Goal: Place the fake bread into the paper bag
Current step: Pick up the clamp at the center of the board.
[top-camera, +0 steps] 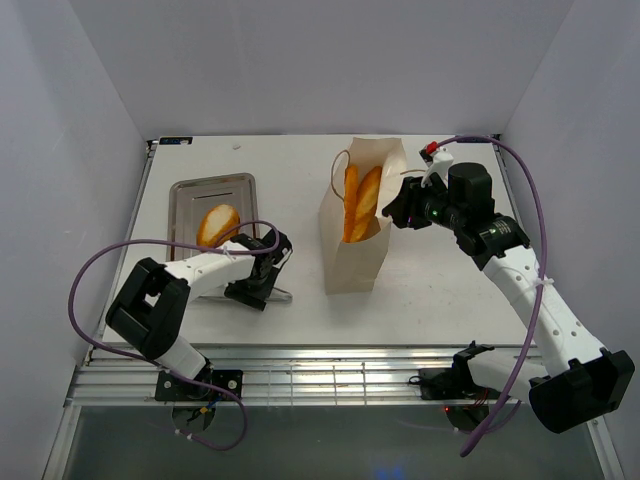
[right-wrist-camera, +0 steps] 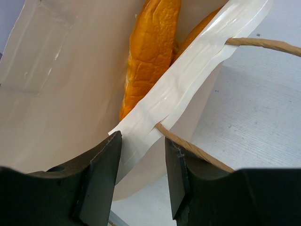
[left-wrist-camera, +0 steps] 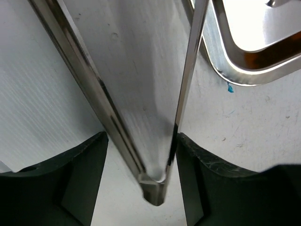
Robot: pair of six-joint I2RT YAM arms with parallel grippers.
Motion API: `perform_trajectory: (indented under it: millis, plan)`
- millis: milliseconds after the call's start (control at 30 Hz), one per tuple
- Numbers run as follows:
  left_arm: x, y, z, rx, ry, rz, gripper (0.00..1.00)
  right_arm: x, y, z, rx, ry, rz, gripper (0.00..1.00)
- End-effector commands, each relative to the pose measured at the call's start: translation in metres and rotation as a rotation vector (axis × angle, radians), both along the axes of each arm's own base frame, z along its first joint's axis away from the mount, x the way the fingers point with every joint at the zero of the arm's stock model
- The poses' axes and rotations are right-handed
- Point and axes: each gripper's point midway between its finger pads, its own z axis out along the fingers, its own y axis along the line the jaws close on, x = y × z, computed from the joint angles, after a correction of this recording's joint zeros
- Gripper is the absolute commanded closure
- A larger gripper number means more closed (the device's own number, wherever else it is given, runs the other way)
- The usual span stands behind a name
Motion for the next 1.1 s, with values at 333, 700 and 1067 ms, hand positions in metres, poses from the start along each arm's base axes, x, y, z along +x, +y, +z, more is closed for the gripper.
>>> perform_trajectory:
  millis: [333, 700, 1067]
  plan:
    - [-0.017, 0.01, 0.004, 0.001, -0.051, 0.03, 0.42, -0.008, -0.005, -0.005, -0.019, 0.008, 0.0, 0.52]
    - [-0.026, 0.019, 0.028, 0.084, -0.132, -0.036, 0.49, -0.009, -0.005, -0.011, -0.02, 0.022, 0.002, 0.52]
    - [-0.041, 0.014, 0.088, 0.218, -0.224, -0.136, 0.49, -0.007, -0.004, -0.011, -0.017, 0.022, 0.004, 0.52]
